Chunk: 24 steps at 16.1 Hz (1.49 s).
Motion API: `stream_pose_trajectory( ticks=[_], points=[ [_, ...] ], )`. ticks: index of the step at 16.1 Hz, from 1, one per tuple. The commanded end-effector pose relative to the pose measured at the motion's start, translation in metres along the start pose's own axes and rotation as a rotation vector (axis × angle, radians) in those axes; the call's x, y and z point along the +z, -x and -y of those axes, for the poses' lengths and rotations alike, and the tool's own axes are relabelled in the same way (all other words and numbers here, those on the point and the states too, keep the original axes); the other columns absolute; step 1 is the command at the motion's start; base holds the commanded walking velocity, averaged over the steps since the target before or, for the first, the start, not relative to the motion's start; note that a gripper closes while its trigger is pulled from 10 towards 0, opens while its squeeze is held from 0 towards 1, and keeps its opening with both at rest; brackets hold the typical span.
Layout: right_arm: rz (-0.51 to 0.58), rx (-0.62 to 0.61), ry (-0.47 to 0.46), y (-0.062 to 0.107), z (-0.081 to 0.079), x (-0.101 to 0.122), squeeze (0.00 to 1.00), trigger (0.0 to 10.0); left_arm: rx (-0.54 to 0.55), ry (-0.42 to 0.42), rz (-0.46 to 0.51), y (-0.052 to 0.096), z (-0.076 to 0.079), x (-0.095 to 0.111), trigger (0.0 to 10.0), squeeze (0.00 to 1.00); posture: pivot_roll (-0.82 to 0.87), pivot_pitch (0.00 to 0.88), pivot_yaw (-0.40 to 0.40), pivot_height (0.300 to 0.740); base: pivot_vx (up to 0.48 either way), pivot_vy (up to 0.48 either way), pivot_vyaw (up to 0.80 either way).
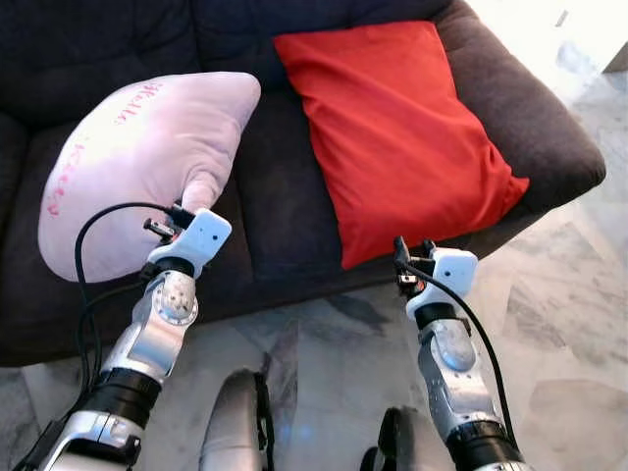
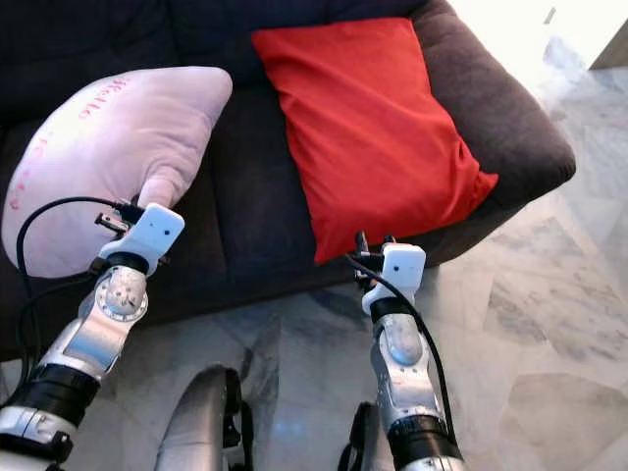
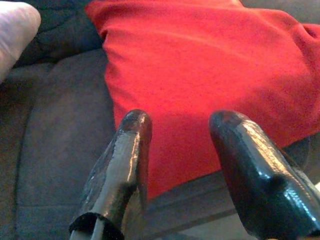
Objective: Move the pillow to the sofa from floor
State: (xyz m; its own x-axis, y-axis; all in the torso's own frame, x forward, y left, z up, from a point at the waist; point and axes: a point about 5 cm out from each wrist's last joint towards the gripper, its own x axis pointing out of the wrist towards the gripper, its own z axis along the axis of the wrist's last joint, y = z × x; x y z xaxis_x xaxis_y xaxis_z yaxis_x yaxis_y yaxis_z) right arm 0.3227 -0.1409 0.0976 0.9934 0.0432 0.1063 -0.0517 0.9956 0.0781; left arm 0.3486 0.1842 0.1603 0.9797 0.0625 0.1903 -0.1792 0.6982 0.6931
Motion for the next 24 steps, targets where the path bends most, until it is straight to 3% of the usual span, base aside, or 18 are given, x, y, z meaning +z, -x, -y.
stream_pose_trajectory(
  ticks=[1, 5, 9, 19, 24],
  points=[
    [-0.02, -0.004, -0.011, 0.0035, 0.0004, -0.0059, 0.0, 10.0, 0.025, 0.008, 0.023, 0.0002, -0.0067, 0.005, 10.0, 0.0, 0.13, 0.213, -0.018, 0.669, 0.0, 0.0, 0.0],
    [-0.016, -0.001, 0.0, 0.0036, 0.0007, -0.0053, 0.0, 10.0, 0.032, 0.005, 0.021, -0.0009, -0.0098, 0.0046, 10.0, 0.0, 0.14, 0.214, -0.018, 0.669, 0.0, 0.0, 0.0],
    [-0.023, 0.001, -0.004, 0.0038, -0.0003, -0.0064, 0.0, 10.0, 0.034, 0.006, 0.019, -0.0015, -0.0113, 0.0041, 10.0, 0.0, 0.14, 0.215, -0.017, 0.709, 0.0, 0.0, 0.0],
    [-0.022, 0.012, 0.007, 0.0042, -0.0008, -0.0061, 0.0, 10.0, 0.027, 0.04, -0.002, 0.0006, -0.0104, -0.0004, 10.0, 0.0, 0.14, 0.216, -0.018, 0.709, 0.0, 0.0, 0.0],
    [-0.032, 0.002, 0.005, 0.0047, 0.0004, -0.0078, 0.0, 10.0, 0.021, 0.051, -0.006, 0.0007, -0.0105, -0.0021, 10.0, 0.0, 0.13, 0.21, -0.018, 0.74, 0.0, 0.0, 0.0]
  ],
)
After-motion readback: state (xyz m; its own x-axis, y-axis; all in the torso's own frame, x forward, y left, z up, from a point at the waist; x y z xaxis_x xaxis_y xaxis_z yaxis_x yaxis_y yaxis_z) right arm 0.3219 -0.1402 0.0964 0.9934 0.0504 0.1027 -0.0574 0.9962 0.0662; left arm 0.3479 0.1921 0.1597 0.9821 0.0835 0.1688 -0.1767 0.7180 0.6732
